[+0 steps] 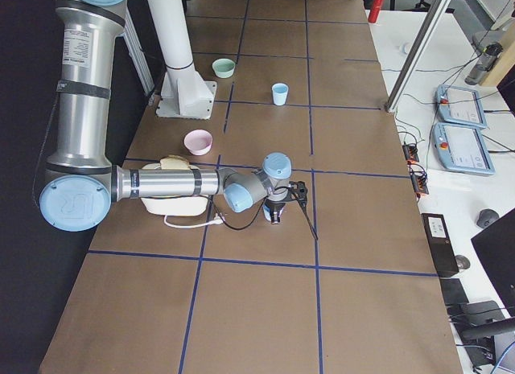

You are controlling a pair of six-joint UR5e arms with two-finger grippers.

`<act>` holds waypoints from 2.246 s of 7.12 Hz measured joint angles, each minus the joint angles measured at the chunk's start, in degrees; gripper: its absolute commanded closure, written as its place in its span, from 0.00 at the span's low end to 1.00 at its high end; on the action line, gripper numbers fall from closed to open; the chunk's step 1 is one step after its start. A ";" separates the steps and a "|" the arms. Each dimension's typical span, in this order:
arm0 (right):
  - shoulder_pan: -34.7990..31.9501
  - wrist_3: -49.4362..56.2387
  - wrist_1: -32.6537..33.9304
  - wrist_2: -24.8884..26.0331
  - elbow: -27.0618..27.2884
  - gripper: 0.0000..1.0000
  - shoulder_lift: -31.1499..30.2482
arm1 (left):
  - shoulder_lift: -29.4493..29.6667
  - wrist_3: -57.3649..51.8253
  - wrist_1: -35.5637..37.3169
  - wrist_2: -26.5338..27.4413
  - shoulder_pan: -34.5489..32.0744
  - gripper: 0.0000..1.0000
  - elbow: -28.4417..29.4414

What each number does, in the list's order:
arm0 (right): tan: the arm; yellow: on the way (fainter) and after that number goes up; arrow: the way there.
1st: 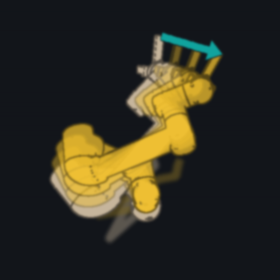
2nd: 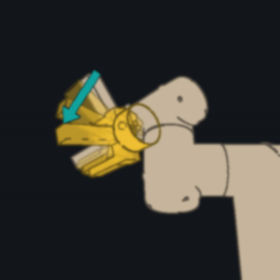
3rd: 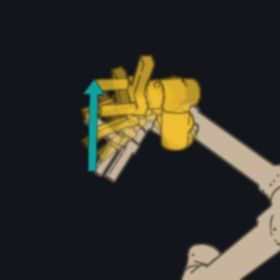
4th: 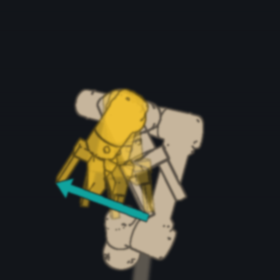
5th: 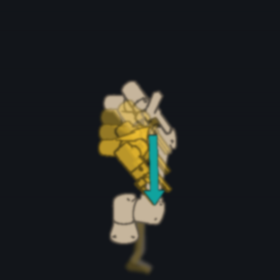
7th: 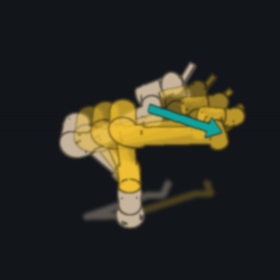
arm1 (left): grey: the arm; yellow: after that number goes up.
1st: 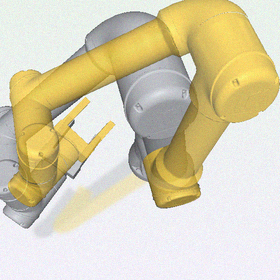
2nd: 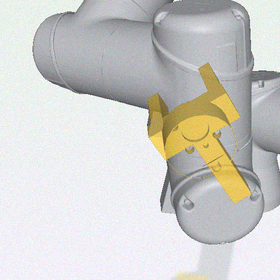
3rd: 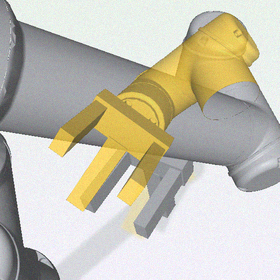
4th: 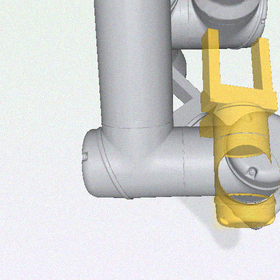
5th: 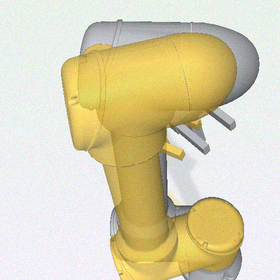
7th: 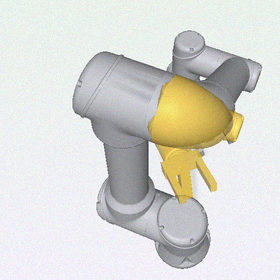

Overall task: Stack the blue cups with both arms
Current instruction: 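Lift the cup with the right gripper and carry it over the center cup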

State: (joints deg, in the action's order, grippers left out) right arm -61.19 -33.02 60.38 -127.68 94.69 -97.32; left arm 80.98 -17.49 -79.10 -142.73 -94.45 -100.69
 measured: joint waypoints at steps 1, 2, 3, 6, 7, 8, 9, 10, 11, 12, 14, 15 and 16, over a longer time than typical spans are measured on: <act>0.00 -0.13 0.14 -0.24 0.80 1.00 -0.17 | -0.01 0.02 0.00 -0.02 -0.02 0.00 -0.05; -0.03 -1.08 0.48 -0.79 2.26 1.00 -0.24 | -0.02 0.06 0.00 -0.03 -0.02 0.00 -0.08; 0.70 -4.13 1.42 -1.46 4.53 1.00 0.26 | -0.03 0.08 0.00 0.11 -0.03 0.00 -0.10; 6.99 -20.34 20.91 -0.62 14.96 1.00 14.52 | 0.02 -0.05 0.05 3.01 0.04 0.00 0.03; 10.16 -26.03 29.23 1.28 16.52 1.00 22.52 | 0.07 0.04 0.03 5.32 0.08 0.00 -0.05; 14.09 -31.85 35.18 3.91 16.99 1.00 29.59 | 0.16 0.48 -0.16 6.51 0.17 0.00 -0.08; 18.48 -37.65 38.24 7.29 16.84 1.00 34.79 | 0.26 1.26 -0.99 6.99 0.26 0.00 0.04; 22.50 -42.89 39.38 11.18 15.77 1.00 38.90 | 0.29 1.81 -2.16 7.14 0.29 0.00 0.38; 25.55 -47.14 39.67 14.46 13.36 1.00 42.84 | 0.31 2.06 -2.85 7.16 0.31 0.00 0.61; 27.95 -50.63 39.59 17.01 10.43 1.00 46.49 | 0.31 2.18 -3.12 7.14 0.32 0.00 0.71; 30.42 -54.00 39.27 19.54 6.07 1.00 51.24 | 0.32 2.50 -3.24 7.10 0.32 0.00 0.75; 30.86 -54.44 39.20 20.01 4.74 1.00 52.52 | 0.32 2.59 -3.25 7.07 0.32 0.00 0.76; 31.05 -54.61 38.74 20.21 3.91 1.00 53.17 | 0.32 2.60 -3.25 7.04 0.32 0.00 0.76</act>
State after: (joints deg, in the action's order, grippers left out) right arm -30.14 -87.63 99.12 -107.47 98.61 -44.14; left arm 81.30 -14.89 -82.35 -135.69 -94.13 -99.93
